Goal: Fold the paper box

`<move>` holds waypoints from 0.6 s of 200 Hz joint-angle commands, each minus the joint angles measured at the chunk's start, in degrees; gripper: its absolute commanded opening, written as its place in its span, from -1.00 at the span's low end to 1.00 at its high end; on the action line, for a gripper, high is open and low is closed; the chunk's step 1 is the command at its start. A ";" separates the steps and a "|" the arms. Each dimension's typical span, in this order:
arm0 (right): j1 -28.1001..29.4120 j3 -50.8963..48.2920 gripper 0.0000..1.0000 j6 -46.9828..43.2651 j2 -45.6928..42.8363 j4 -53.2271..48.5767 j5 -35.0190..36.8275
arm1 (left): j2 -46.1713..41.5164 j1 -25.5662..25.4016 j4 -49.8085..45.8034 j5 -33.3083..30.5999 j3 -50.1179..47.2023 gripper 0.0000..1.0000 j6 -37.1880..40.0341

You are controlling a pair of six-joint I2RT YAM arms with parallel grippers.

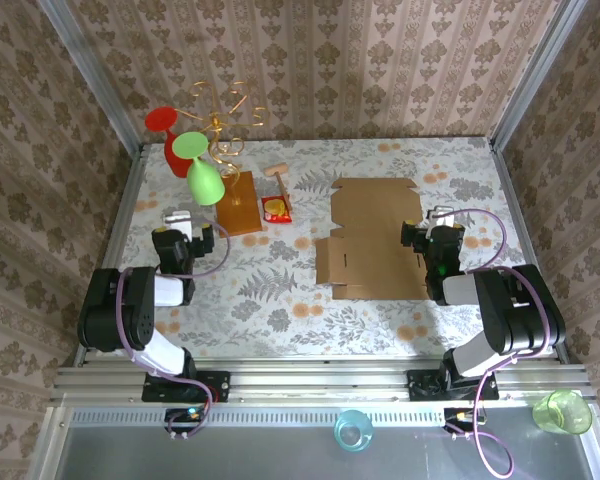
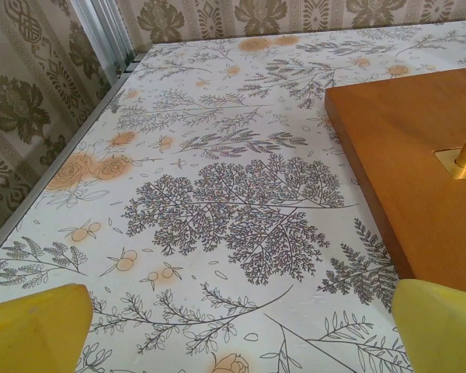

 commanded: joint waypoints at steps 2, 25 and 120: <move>-0.39 1.02 1.00 0.19 -0.29 0.13 -0.22 | -0.34 -0.09 -0.23 -0.17 0.69 1.00 0.96; -0.34 1.03 1.00 0.20 -0.12 0.15 -0.23 | -0.35 -0.13 -0.23 -0.17 0.67 1.00 0.95; -0.39 0.88 1.00 0.16 -0.25 0.36 -0.15 | -0.27 -0.28 -1.11 1.90 1.10 1.00 1.71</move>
